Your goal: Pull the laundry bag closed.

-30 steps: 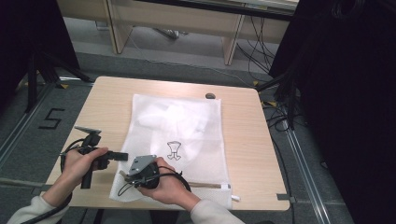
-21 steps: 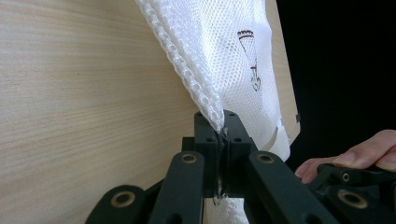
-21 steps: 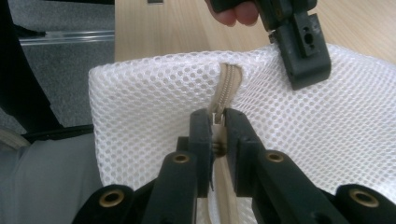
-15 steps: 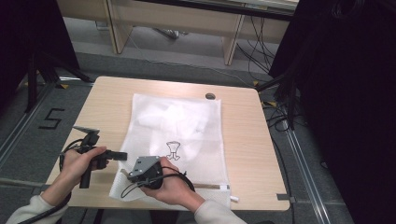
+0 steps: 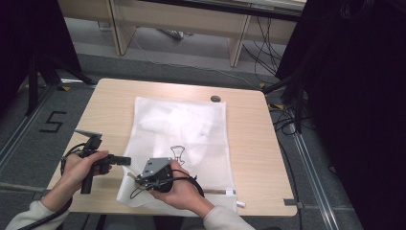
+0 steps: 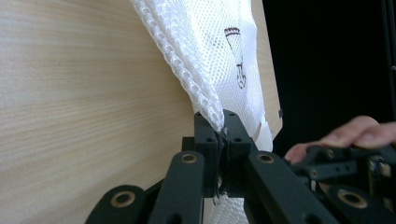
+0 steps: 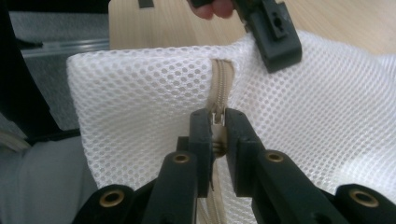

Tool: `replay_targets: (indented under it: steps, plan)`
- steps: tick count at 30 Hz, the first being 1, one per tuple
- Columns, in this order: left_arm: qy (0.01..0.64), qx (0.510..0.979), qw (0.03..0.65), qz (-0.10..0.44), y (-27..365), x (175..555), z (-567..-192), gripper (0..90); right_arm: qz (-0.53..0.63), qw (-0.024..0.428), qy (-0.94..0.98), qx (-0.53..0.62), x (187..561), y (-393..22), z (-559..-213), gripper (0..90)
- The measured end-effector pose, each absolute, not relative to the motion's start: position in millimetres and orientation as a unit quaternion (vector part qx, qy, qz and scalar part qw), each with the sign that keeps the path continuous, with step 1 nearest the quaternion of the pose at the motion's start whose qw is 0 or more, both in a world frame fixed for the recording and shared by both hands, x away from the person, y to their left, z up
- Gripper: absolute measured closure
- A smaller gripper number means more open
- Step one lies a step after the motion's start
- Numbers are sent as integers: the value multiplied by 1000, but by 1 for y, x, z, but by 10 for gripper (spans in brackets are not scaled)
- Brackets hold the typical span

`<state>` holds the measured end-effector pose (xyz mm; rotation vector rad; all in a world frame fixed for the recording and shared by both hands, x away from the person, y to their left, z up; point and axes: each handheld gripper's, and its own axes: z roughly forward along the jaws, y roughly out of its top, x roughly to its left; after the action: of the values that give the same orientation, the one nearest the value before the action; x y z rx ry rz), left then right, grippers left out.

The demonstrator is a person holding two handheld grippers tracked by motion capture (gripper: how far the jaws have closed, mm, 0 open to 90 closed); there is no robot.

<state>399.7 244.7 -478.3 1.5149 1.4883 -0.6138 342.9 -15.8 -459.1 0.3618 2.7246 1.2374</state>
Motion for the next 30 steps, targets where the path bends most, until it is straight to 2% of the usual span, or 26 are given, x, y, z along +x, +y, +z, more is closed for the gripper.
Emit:
replay_targets:
  steps: [5,17,20,23,24,30]
  plan:
    - [601,612,451,-247,245,400,-478,867,412,44,902,124,346,-12,-468,827]
    - [599,612,453,-247,243,399,-478,868,406,53,905,119,343,-15,-467,828]
    - [596,629,452,-214,240,397,-476,868,406,45,902,136,344,-14,-471,828]
    - [587,654,450,-162,234,394,-470,866,413,61,900,120,344,-7,-468,827]
    - [567,674,451,-143,234,395,-471,866,413,65,901,119,343,-5,-468,827]
    - [549,720,418,-70,217,388,-465,856,405,78,905,106,338,8,-469,827]
